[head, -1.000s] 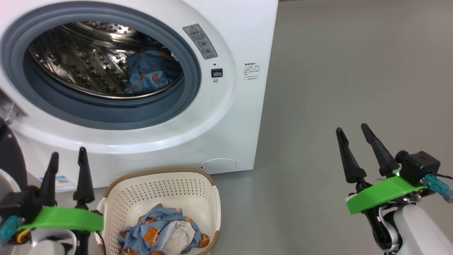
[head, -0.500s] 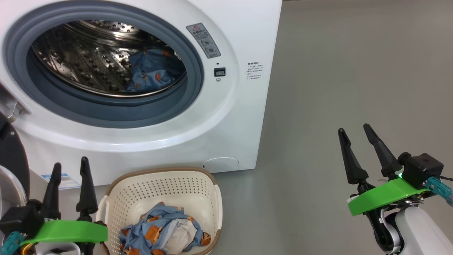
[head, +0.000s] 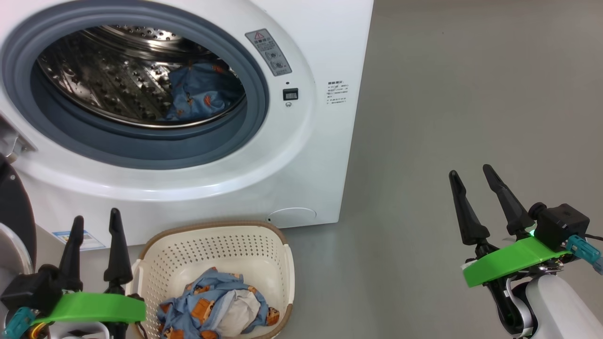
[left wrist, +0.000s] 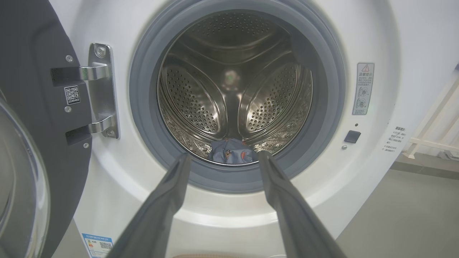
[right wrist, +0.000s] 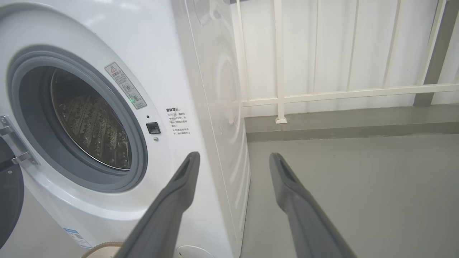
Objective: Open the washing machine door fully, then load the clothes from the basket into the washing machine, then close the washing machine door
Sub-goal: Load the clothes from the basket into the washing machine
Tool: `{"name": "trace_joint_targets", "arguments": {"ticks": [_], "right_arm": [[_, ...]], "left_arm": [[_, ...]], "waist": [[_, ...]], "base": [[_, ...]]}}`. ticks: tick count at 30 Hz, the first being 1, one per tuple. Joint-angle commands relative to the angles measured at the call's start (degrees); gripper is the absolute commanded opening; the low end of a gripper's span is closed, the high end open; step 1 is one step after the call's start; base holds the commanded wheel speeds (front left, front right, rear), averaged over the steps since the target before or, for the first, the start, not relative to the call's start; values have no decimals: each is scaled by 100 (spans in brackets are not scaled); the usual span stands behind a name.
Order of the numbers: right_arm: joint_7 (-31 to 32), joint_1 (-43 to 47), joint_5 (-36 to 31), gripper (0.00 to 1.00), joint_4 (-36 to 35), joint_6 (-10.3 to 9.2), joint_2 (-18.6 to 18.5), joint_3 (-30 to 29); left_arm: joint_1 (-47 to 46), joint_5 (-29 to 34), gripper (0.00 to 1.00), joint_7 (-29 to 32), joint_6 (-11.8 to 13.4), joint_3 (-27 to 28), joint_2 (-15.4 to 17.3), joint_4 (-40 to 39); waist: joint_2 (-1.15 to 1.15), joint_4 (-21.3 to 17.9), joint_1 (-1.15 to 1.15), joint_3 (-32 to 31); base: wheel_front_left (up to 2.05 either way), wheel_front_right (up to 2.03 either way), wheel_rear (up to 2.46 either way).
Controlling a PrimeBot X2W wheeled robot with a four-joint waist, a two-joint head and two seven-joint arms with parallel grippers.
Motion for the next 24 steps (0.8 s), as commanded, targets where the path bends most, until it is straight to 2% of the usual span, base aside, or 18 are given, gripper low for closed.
{"name": "trace_joint_targets", "arguments": {"ticks": [1,24], "right_arm": [[-53,-51,-78,100,-144,25,-68,104],[-53,-89,-63,100,-68,25,-89,192]], "left_arm": [[-96,61,100,-30,-3,168,108,-151],[-179,65,100,-22,-28,12,125,80]], "waist": [[0,-5,0,13],[0,-17,0,85]], "base": [[0,0,0],[0,0,0]]}}
